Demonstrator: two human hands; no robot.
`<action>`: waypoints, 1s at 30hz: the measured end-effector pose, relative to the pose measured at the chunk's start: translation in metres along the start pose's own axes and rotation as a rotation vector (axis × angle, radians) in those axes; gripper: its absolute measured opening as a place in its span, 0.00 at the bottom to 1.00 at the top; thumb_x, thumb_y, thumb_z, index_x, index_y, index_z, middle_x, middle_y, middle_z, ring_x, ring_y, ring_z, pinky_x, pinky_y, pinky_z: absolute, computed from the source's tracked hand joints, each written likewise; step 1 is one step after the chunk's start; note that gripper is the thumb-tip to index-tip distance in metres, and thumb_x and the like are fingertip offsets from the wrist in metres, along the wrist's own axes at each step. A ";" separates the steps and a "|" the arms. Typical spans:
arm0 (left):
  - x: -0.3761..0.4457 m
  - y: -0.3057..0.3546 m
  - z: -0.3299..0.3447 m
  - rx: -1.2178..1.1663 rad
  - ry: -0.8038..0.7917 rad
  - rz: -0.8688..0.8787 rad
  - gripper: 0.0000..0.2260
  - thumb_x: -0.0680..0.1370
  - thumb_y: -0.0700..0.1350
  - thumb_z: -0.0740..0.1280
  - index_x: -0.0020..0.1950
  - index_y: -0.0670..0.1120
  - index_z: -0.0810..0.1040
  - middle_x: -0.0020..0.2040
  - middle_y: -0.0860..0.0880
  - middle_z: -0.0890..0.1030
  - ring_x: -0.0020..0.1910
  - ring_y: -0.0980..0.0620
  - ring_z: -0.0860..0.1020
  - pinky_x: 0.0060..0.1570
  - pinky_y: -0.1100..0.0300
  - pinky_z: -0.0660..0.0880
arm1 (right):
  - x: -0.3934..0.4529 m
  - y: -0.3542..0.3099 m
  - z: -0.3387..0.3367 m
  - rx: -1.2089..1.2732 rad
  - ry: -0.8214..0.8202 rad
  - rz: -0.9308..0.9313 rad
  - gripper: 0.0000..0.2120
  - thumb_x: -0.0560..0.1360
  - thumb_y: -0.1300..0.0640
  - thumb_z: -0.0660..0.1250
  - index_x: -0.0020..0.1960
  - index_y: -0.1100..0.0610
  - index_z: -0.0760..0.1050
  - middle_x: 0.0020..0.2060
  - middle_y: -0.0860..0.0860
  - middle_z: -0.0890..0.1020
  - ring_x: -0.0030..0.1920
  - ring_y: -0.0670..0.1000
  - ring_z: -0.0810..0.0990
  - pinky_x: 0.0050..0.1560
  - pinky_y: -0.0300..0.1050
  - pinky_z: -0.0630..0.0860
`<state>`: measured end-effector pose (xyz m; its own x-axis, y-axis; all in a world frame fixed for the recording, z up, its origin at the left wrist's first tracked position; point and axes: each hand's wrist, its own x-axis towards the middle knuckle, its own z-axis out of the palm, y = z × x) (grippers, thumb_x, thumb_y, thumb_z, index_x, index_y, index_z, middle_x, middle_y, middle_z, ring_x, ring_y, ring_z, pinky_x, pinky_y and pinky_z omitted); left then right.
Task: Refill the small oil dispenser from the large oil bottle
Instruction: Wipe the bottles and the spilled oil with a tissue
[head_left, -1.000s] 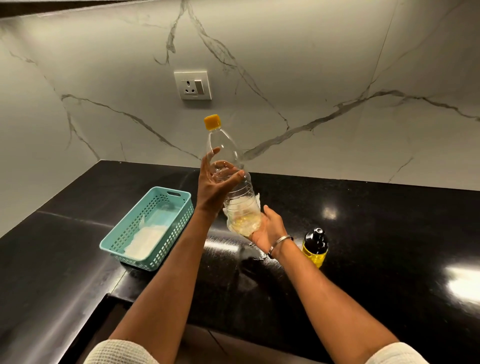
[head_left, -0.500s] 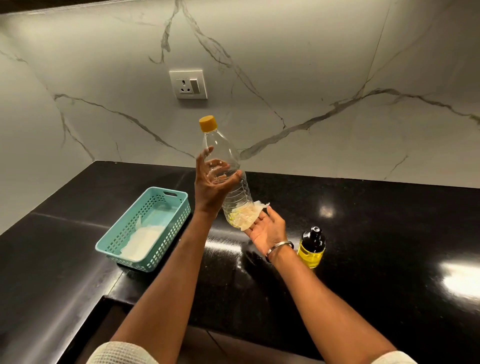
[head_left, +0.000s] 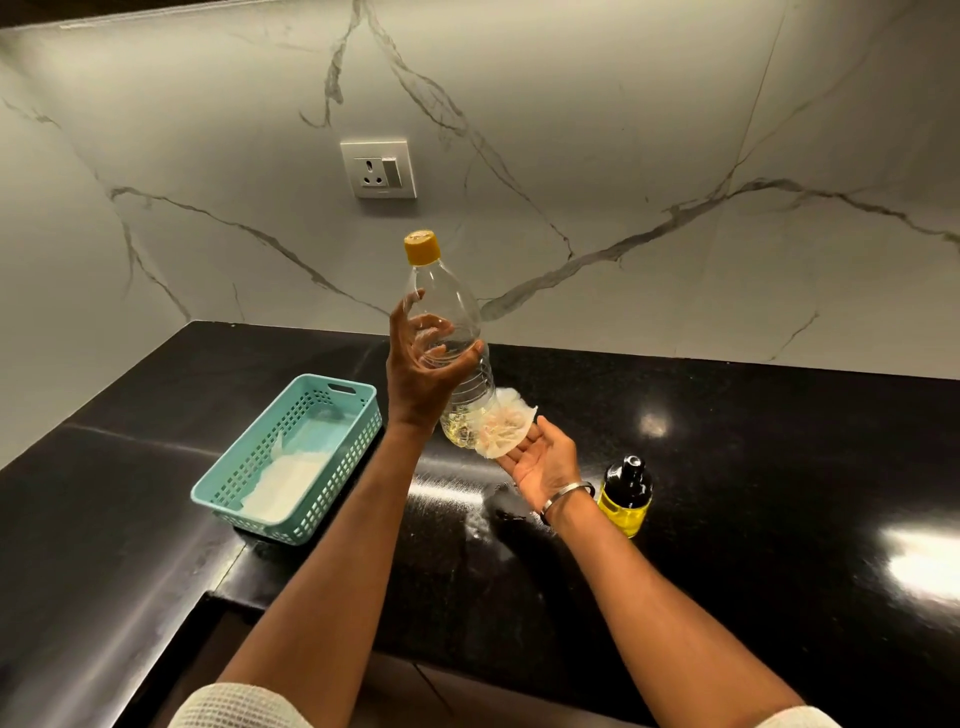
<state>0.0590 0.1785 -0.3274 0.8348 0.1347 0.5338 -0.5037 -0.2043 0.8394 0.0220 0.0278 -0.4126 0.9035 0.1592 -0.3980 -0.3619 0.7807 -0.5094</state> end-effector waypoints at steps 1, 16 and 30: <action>-0.003 0.000 0.003 -0.014 -0.001 -0.006 0.41 0.66 0.49 0.78 0.73 0.46 0.60 0.59 0.42 0.74 0.57 0.50 0.80 0.53 0.57 0.79 | 0.001 0.000 0.001 0.009 -0.004 -0.012 0.22 0.81 0.52 0.53 0.65 0.66 0.71 0.53 0.62 0.81 0.55 0.60 0.80 0.59 0.54 0.75; 0.005 0.010 0.000 -0.054 0.057 0.008 0.39 0.67 0.47 0.77 0.72 0.44 0.60 0.57 0.41 0.74 0.56 0.47 0.79 0.48 0.64 0.78 | 0.002 0.010 -0.002 -0.075 0.014 0.023 0.21 0.82 0.50 0.53 0.62 0.66 0.72 0.56 0.64 0.79 0.55 0.61 0.79 0.57 0.55 0.76; -0.007 0.017 0.005 -0.145 0.047 -0.046 0.39 0.66 0.50 0.76 0.71 0.49 0.60 0.58 0.41 0.74 0.57 0.49 0.79 0.47 0.65 0.78 | -0.002 0.010 -0.001 -0.118 0.023 0.007 0.14 0.78 0.67 0.56 0.63 0.66 0.71 0.47 0.59 0.80 0.41 0.55 0.82 0.34 0.45 0.81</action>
<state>0.0460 0.1692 -0.3177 0.8484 0.1862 0.4955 -0.4946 -0.0548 0.8674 0.0164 0.0348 -0.4175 0.8959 0.1491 -0.4184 -0.3936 0.7029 -0.5924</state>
